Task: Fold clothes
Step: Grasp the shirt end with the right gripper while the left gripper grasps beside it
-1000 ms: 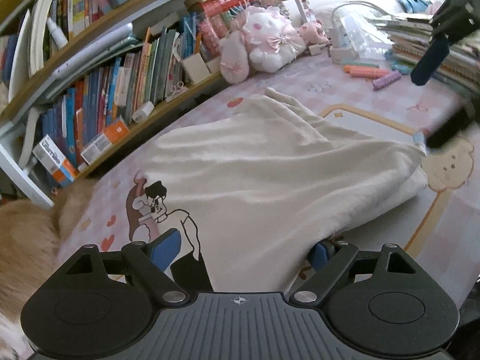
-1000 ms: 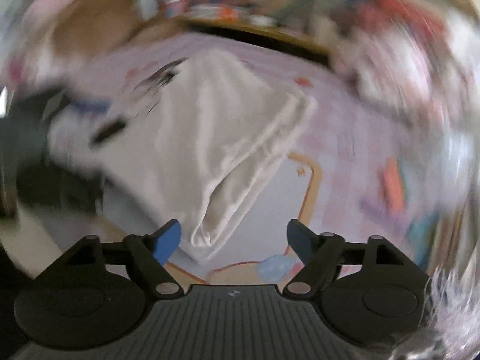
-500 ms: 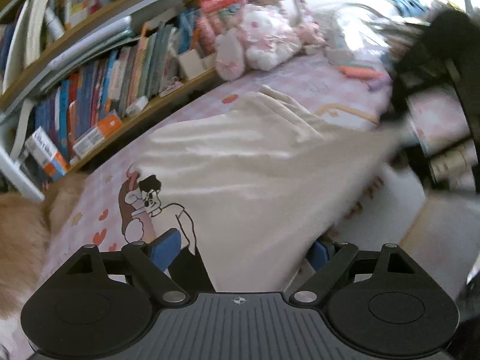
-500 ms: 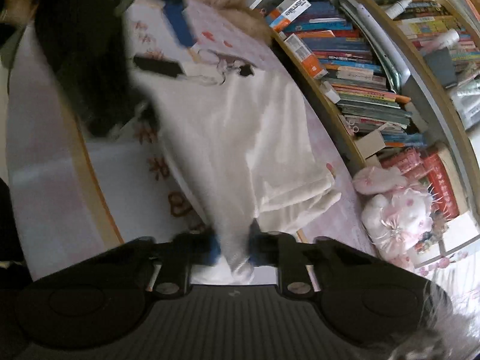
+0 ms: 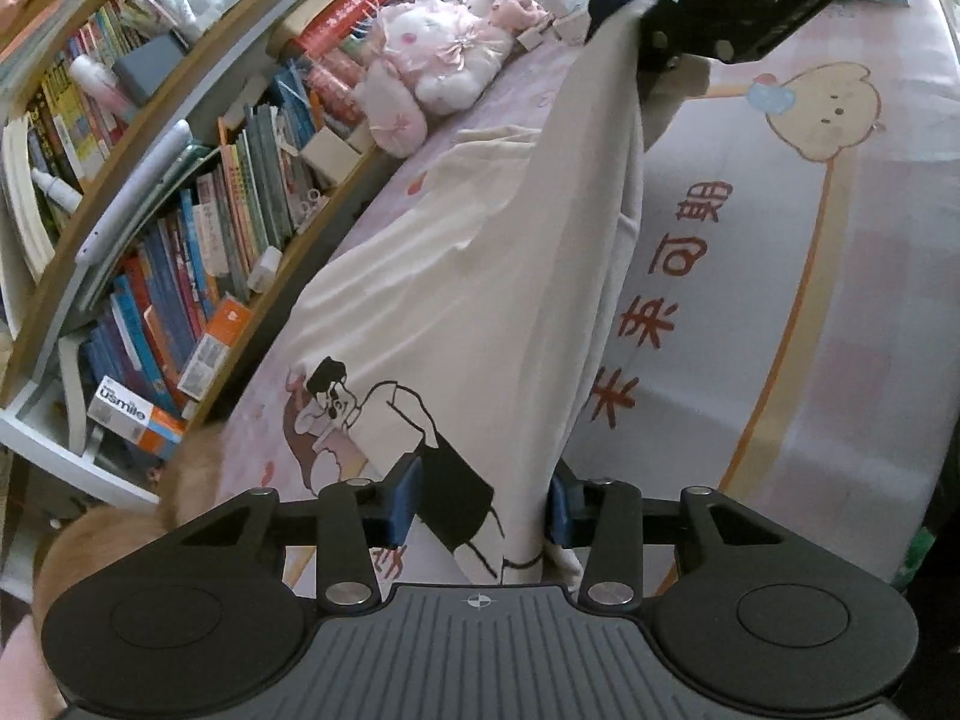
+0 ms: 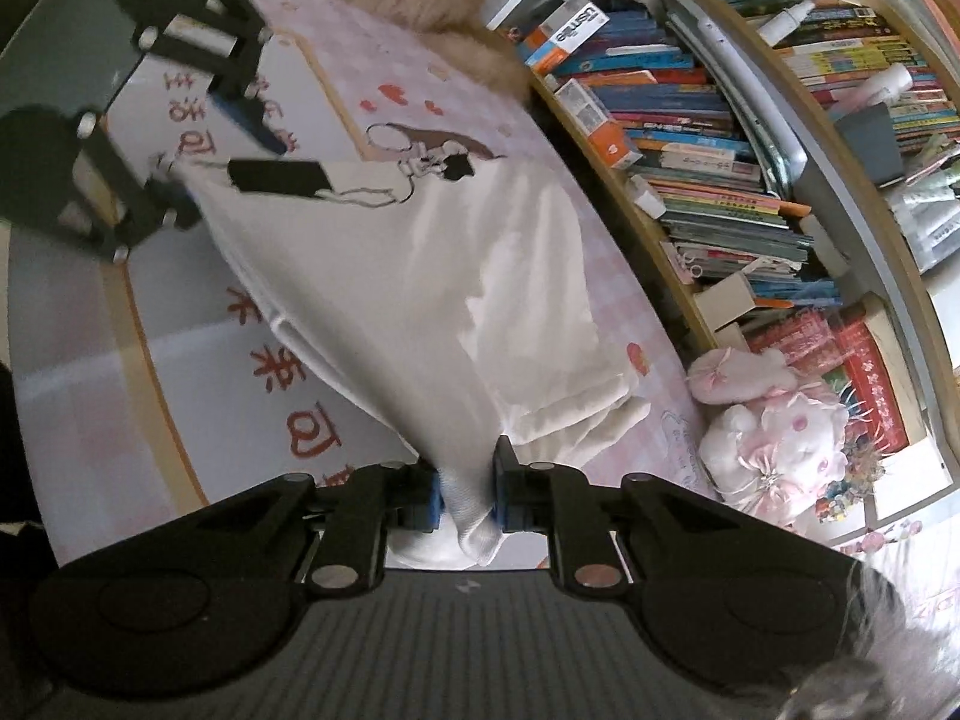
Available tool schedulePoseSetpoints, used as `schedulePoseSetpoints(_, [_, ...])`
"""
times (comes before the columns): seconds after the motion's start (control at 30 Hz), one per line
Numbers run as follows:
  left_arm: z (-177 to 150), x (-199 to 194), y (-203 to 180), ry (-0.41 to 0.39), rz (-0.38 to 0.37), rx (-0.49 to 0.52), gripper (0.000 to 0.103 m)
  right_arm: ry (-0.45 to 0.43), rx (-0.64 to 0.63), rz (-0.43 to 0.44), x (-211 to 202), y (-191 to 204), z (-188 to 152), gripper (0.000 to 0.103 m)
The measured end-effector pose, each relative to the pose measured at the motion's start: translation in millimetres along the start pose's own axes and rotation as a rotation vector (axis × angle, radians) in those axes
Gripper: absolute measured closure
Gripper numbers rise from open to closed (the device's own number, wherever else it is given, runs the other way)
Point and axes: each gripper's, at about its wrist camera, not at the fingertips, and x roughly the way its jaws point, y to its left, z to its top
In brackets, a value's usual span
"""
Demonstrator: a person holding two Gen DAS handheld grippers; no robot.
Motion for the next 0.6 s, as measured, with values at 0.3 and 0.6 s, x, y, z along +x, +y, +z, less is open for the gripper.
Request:
schedulePoseSetpoints(0.3, [-8,-1,-7,-0.013,-0.001,0.039,0.061,0.047,-0.018,0.014,8,10,-12,0.086])
schedulePoseSetpoints(0.6, [-14,-3,-6,-0.021,0.002,0.060,0.062,0.086,-0.038,0.037,16,21,-27,0.086])
